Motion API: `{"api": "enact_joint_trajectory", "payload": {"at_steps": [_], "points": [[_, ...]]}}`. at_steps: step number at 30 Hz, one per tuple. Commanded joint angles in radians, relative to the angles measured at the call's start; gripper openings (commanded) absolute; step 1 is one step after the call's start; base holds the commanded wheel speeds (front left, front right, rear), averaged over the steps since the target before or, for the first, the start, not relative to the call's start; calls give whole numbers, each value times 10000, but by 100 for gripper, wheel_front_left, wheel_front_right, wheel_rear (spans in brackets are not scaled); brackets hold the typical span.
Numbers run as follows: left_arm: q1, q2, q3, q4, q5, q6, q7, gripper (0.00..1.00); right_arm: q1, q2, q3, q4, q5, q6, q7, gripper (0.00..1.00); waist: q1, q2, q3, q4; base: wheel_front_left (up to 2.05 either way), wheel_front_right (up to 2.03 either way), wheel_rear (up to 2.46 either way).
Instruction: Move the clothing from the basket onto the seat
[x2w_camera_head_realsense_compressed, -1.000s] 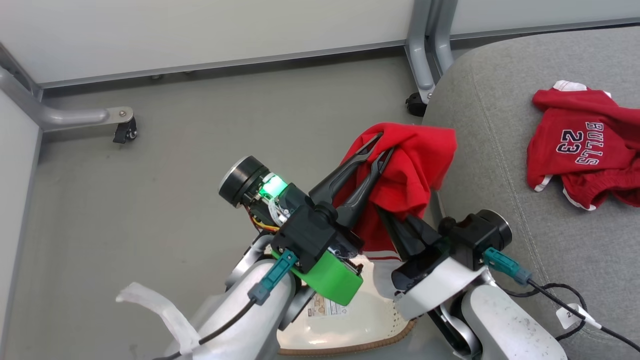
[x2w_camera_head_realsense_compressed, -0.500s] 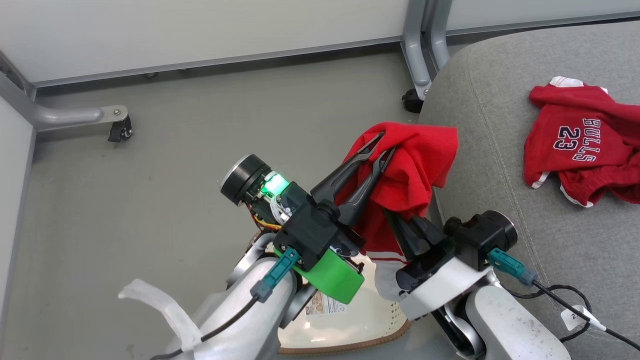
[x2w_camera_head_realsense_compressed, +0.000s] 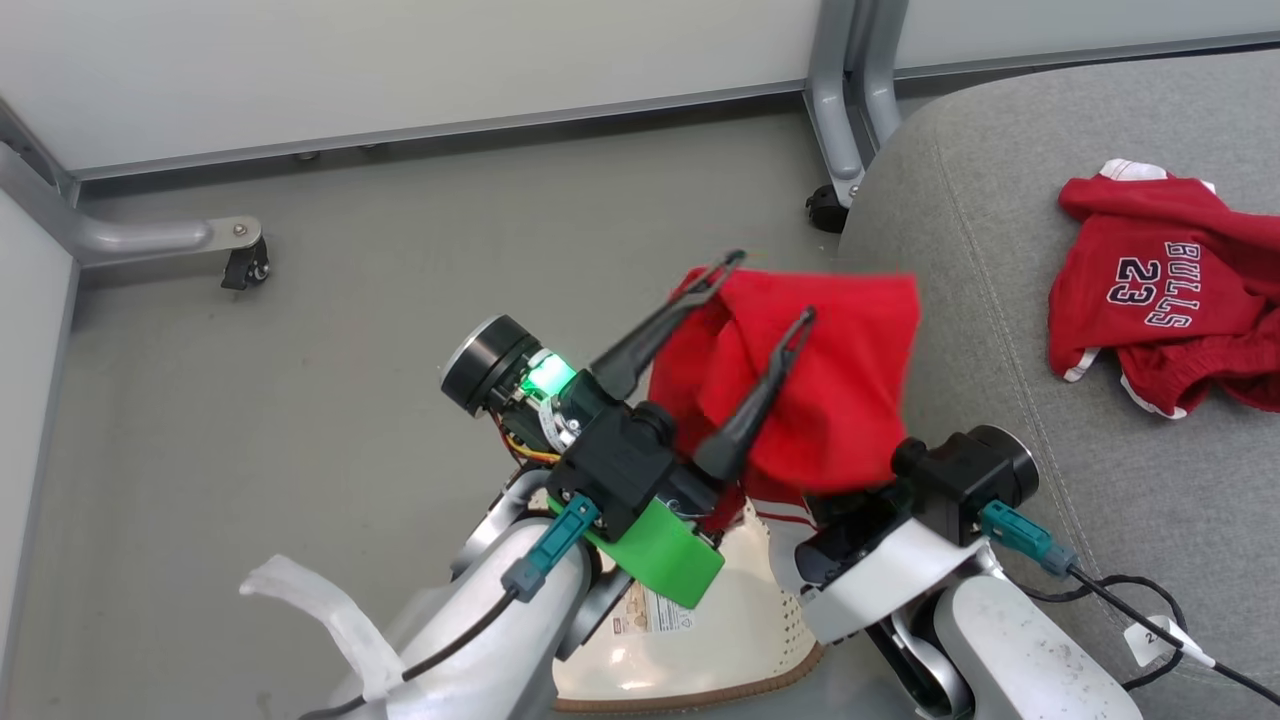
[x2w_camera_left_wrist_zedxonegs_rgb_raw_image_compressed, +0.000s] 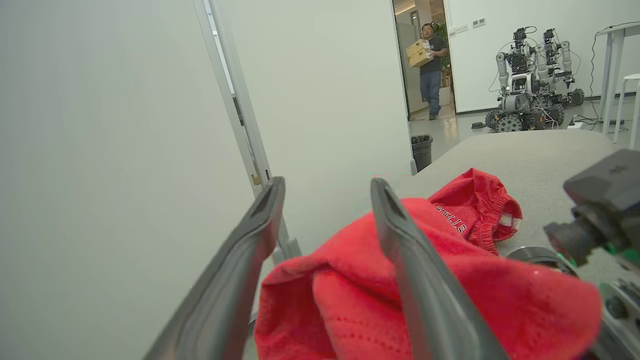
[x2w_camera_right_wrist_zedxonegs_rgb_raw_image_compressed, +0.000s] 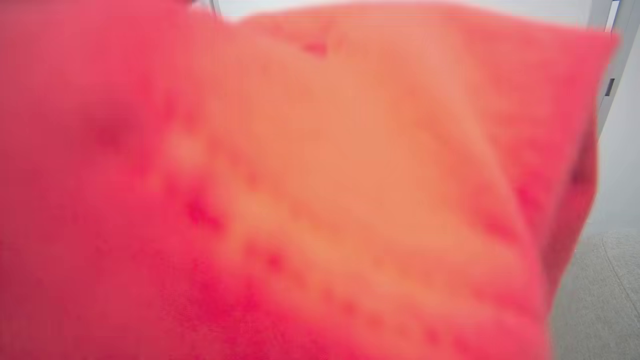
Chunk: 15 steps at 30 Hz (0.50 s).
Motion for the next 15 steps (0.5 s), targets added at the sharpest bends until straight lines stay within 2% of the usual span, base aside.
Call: {"api": "enact_joint_trajectory", "payload": {"at_steps": [1, 10, 15], "points": [[-132, 53, -7, 32, -24, 66, -13, 100, 141, 3, -41, -55, 13, -14, -30, 0, 0, -1, -13, 0, 0, 0, 0], [-137, 163, -57, 47, 4, 171, -17, 100, 317, -16, -197, -152, 17, -14, -30, 0, 0, -1, -3, -147, 0, 0, 0], [-131, 255, -101, -2, -22, 207, 60, 100, 328, -3, -343, -260, -92, -14, -30, 0, 0, -1, 87, -486, 0, 0, 0]]}}
